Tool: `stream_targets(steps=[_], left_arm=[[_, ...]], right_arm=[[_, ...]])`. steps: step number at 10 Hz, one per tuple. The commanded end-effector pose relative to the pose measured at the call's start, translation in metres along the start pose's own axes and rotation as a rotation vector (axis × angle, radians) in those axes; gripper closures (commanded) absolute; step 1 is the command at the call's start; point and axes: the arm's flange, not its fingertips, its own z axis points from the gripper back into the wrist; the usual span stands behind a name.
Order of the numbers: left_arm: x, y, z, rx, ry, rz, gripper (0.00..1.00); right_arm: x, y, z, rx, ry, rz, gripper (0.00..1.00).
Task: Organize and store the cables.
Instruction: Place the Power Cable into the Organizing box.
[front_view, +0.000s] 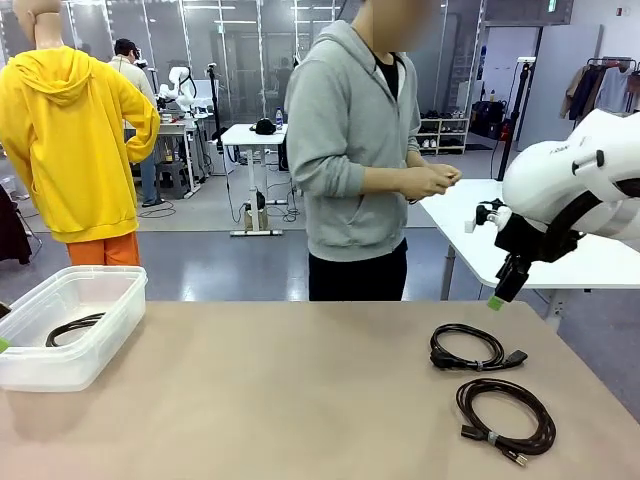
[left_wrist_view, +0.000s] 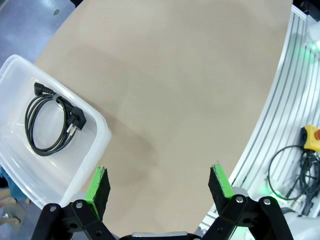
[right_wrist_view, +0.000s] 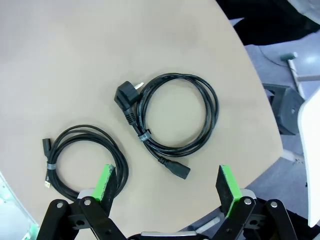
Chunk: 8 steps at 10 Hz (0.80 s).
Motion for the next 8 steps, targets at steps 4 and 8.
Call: stream_targets(steps=[4,8], left_arm=[[0.003,0.002,-0.001,0.009,-0.013,0.006,0.00],[0.003,0.002,-0.001,0.009,-0.013,0.006,0.00]], right_arm=[[0.024,-0.015,-0.027,0.197,0.062,0.394,0.00],[0.027,-0.015,-0.083,0.207,0.159,0.353,0.00]])
